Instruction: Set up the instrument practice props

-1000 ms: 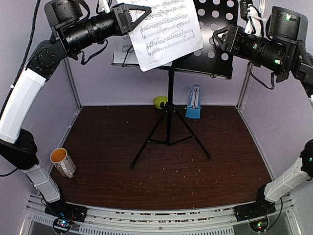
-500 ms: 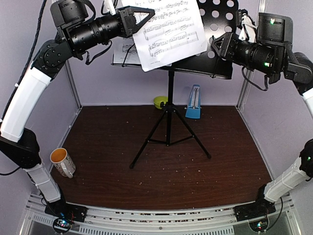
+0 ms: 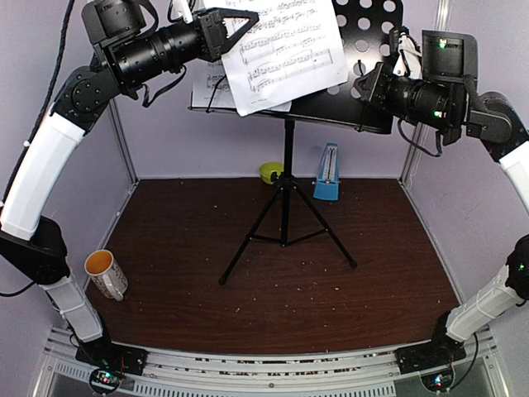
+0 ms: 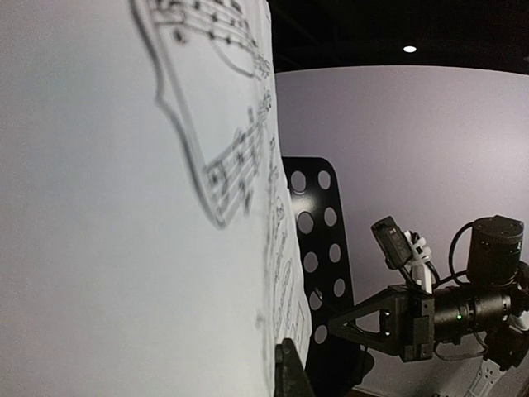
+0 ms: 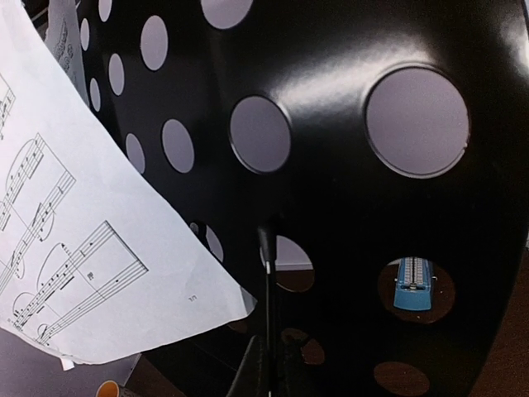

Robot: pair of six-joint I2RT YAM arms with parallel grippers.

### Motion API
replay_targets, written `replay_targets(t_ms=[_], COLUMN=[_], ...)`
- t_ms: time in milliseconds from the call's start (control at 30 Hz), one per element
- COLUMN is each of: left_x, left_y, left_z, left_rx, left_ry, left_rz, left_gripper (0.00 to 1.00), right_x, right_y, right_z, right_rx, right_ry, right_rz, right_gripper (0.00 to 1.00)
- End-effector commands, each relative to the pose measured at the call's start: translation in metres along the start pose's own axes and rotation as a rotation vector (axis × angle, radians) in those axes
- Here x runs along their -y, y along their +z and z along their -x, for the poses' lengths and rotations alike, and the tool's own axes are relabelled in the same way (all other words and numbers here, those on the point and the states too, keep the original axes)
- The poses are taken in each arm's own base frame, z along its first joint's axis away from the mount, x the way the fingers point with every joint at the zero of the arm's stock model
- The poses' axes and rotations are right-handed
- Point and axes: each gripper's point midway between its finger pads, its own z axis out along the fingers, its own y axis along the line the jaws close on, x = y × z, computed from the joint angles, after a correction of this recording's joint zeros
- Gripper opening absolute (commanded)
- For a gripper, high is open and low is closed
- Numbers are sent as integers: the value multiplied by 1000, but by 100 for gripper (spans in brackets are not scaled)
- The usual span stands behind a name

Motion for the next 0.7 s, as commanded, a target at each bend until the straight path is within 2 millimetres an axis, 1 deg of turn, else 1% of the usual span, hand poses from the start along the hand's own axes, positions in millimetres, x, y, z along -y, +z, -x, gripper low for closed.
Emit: replay_targets(t_ms=[0,167,233,267,300,533,667], left_x=[-6,-12,-14,-14,-13,-3,-1], left_y=[-5,-2,0,1,2,12,25], left_z=[16,9,5,4,3,-4,-13], left_rx=[40,23,13,12,11,4,4], left_ry=[28,17,12,13,15,39,46], left_rz=[11,-1,-16,-26,-38,-121,-150], left_gripper=[0,0,0,0,0,0,0], right_x=[-1,-4,-4,-6,-6,-18,-24], right_y=[-2,-4,-4,-6,-6,-8,-9], right_z=[4,6,1,4,2,4,5], right_rx=[25,81,102,119,122,154,159], right_ry=[29,15,11,10,1,-51,-55], right_rz=[26,75,99,114,119,198,239], right_gripper=[0,0,0,0,0,0,0])
